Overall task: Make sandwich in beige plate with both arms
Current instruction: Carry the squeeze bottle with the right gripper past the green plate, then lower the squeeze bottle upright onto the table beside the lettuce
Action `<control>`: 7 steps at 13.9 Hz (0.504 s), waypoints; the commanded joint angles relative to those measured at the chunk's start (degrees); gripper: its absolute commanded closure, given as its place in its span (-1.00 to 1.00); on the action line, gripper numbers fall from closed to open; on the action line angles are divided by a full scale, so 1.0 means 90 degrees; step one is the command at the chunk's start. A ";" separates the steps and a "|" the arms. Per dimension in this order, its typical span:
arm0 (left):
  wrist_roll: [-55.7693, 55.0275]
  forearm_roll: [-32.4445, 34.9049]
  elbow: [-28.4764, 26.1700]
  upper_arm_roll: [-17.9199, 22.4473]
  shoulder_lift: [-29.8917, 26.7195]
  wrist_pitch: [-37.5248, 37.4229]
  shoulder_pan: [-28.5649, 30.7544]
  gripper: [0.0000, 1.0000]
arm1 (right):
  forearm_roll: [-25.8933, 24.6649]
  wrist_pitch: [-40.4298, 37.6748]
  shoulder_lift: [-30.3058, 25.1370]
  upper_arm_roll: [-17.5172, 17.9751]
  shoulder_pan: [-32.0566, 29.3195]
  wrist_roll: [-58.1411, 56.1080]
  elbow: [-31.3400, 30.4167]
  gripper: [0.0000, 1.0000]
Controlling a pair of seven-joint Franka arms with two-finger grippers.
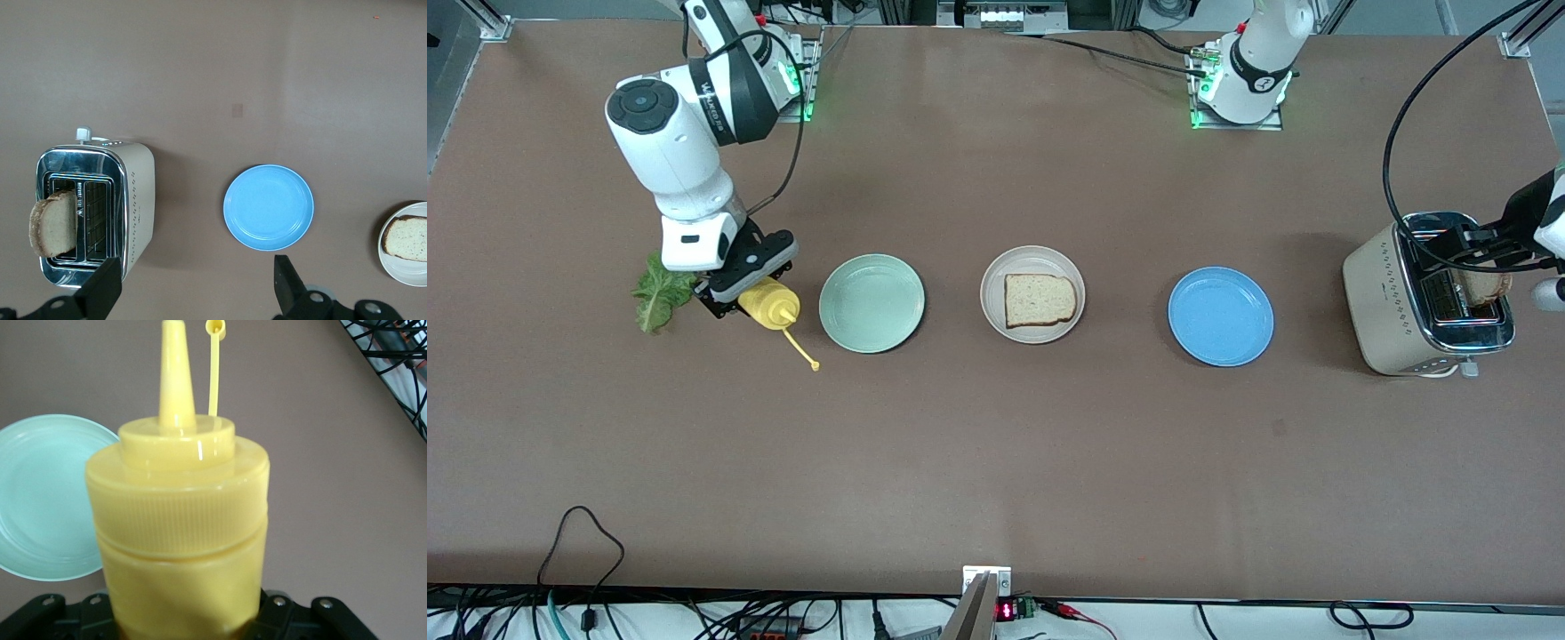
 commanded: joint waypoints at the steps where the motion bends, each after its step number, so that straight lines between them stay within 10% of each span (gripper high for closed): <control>1: 0.0038 0.0182 -0.0109 -0.0031 -0.0102 0.0072 0.0010 -1.00 | 0.0476 0.0007 -0.0414 0.0595 -0.0714 -0.0758 -0.0297 1.00; 7: 0.0028 0.0524 -0.0109 -0.0050 -0.0102 0.0062 -0.0156 -1.00 | 0.2564 -0.2414 -0.0532 0.0734 -0.1575 -0.1912 0.0035 1.00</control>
